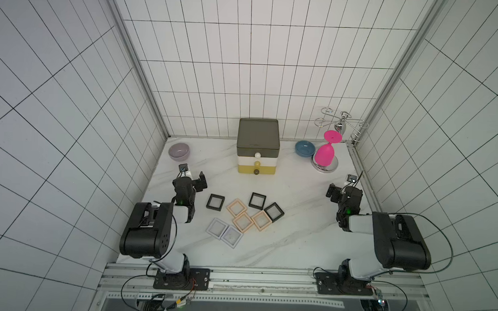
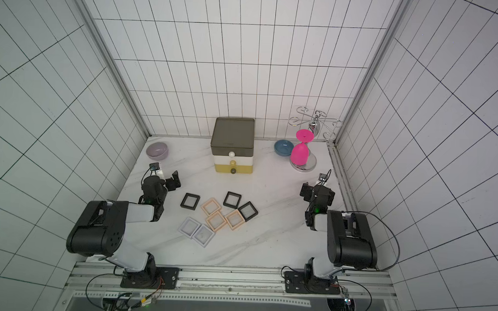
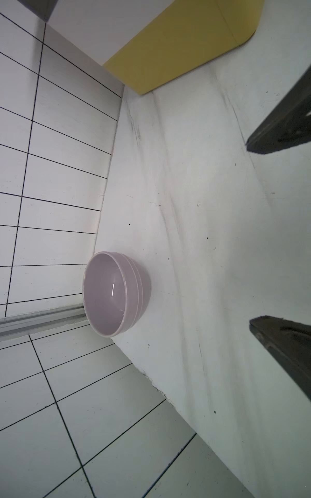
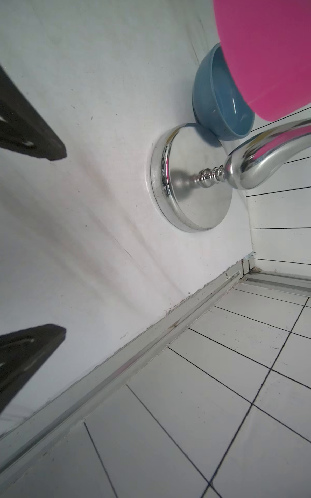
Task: Place the brooch boxes into the drawer by color
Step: Open the drawer in the storage box.
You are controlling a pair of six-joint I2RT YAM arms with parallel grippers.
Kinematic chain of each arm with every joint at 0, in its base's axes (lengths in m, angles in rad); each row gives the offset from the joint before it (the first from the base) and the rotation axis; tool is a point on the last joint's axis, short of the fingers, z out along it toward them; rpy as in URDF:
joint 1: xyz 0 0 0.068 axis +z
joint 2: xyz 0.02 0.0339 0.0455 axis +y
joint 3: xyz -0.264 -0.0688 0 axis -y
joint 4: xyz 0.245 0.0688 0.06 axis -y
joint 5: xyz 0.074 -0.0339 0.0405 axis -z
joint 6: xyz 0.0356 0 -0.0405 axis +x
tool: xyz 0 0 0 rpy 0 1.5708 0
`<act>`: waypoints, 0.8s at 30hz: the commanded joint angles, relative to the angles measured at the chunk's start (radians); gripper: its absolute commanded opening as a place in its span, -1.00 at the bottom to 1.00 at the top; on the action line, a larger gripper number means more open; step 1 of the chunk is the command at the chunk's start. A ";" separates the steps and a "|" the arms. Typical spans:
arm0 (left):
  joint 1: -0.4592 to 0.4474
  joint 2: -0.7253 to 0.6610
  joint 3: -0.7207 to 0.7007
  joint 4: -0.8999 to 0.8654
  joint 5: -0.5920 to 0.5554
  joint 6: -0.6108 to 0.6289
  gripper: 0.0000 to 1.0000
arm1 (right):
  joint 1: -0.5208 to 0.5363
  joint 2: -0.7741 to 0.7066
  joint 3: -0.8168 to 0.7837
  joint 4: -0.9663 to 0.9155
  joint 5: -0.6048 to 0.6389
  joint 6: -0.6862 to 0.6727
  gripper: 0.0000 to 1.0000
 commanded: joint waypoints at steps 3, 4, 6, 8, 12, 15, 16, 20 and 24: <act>-0.009 -0.014 0.015 0.001 -0.010 0.011 0.95 | -0.008 0.005 0.043 -0.010 -0.006 -0.002 0.98; -0.009 -0.014 0.016 0.002 -0.011 0.011 0.95 | -0.009 0.006 0.043 -0.010 -0.007 -0.002 0.98; -0.010 -0.014 0.017 0.001 -0.012 0.010 0.96 | -0.009 0.006 0.045 -0.012 -0.008 0.000 0.98; -0.010 -0.011 0.019 -0.002 -0.017 0.006 0.96 | -0.009 0.006 0.044 -0.012 -0.010 0.000 0.98; -0.010 -0.012 0.025 -0.014 -0.020 0.003 0.96 | -0.013 0.005 0.045 -0.015 -0.014 0.001 0.98; -0.010 -0.016 0.016 -0.001 -0.019 0.004 0.96 | -0.014 -0.001 0.039 0.002 -0.008 -0.003 0.98; -0.011 -0.019 0.017 0.029 -0.043 0.004 0.96 | -0.011 -0.033 0.048 -0.030 0.005 -0.002 0.98; -0.028 -0.165 0.213 -0.448 -0.262 -0.104 0.97 | -0.007 -0.221 0.207 -0.430 0.088 0.055 0.98; -0.027 -0.304 0.331 -0.657 -0.058 -0.205 0.96 | 0.009 -0.301 0.397 -0.698 -0.013 0.146 0.98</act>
